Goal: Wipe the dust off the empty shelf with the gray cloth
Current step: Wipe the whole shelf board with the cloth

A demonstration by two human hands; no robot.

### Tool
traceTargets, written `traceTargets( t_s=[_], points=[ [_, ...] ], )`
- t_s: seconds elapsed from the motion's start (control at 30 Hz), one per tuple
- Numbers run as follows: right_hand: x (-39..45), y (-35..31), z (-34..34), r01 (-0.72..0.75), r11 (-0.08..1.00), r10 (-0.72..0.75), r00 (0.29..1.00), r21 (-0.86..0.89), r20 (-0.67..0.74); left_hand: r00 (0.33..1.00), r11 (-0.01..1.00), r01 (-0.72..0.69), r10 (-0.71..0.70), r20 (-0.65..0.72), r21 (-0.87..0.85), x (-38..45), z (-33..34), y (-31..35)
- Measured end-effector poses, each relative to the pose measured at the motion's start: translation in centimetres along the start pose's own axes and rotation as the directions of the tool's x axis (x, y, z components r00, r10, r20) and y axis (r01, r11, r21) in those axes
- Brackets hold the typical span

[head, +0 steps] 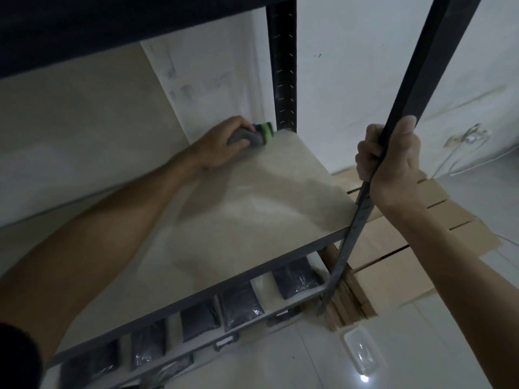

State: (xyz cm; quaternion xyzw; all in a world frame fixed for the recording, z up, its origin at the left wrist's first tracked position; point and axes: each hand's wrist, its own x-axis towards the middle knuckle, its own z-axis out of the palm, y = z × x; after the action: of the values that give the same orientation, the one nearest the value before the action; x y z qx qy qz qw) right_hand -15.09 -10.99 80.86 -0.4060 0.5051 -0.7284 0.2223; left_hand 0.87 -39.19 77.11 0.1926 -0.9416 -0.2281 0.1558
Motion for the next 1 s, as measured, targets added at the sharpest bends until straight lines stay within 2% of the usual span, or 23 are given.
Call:
traceTargets(
  t_s=[0.1,0.2,0.3,0.47,0.5,0.6,0.73,0.83,0.93,1.0],
  points=[
    [-0.1,0.1,-0.2,0.007,1.0,-0.007,1.0,-0.002,0.0,0.991,0.985,0.131,-0.129,-0.023,0.113,-0.6,1.0,-3.4],
    [-0.2,0.2,-0.2,-0.013,1.0,0.013,1.0,0.015,-0.028,0.992,0.984,0.127,-0.125,-0.024,0.124,-1.8,2.6,-2.2],
    [-0.2,0.2,-0.2,-0.016,1.0,0.016,0.999,-0.01,-0.033,0.996,0.993,0.084,-0.084,-0.006,0.085,-5.1,3.8,1.6],
    [0.0,-0.1,-0.1,-0.019,1.0,0.019,0.999,-0.009,-0.042,0.977,1.0,0.02,-0.015,0.211,-0.021,-9.1,3.5,6.1],
    [0.1,-0.2,0.0,-0.02,1.0,0.019,0.999,-0.013,-0.037,0.981,0.999,0.033,-0.026,0.194,-0.035,-8.5,2.8,6.1],
    [0.0,-0.2,0.1,-0.017,1.0,0.017,1.0,0.002,-0.023,0.993,0.993,0.115,-0.115,0.033,0.015,-4.6,1.0,3.6],
    [-0.1,-0.2,0.1,-0.004,1.0,0.004,1.0,0.007,-0.005,0.963,0.956,0.265,-0.27,0.022,0.123,-2.5,2.7,0.1],
    [-0.4,0.0,-0.1,-0.002,1.0,0.002,1.0,0.006,-0.024,0.981,0.974,0.19,-0.195,0.023,0.123,-4.3,4.4,2.3],
    [-0.4,-0.1,0.0,-0.008,1.0,0.009,0.999,0.011,-0.033,0.987,0.987,0.133,-0.14,0.081,0.087,-8.0,5.2,6.3],
    [-0.3,-0.1,0.0,-0.003,1.0,0.002,0.999,-0.004,-0.044,0.99,0.998,0.02,-0.028,0.139,0.059,-10.6,5.6,9.0]
  ],
)
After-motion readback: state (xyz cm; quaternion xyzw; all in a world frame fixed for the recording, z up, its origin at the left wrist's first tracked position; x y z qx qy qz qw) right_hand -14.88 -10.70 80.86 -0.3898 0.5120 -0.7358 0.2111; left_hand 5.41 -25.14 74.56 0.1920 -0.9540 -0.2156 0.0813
